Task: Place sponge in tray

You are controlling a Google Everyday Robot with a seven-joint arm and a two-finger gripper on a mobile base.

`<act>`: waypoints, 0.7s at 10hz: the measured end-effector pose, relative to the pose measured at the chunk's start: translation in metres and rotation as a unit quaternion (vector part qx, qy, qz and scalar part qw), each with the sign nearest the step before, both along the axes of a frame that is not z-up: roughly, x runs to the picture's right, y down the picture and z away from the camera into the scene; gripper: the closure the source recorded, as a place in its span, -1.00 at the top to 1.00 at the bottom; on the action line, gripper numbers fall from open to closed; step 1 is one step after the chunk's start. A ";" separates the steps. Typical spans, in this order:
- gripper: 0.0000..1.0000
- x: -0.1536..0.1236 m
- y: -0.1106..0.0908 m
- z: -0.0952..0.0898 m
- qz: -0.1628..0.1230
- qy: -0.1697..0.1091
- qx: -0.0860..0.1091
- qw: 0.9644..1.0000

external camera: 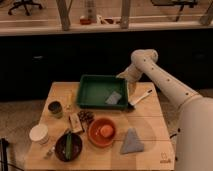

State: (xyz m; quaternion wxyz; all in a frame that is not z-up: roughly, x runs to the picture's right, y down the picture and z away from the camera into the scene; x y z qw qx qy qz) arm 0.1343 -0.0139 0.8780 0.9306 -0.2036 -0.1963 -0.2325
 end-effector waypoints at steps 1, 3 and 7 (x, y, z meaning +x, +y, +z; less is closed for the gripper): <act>0.60 -0.002 0.000 0.000 -0.001 -0.001 0.000 1.000; 0.60 -0.001 0.000 0.000 0.000 0.000 0.000 1.000; 0.60 -0.002 0.000 0.000 -0.001 -0.001 0.000 1.000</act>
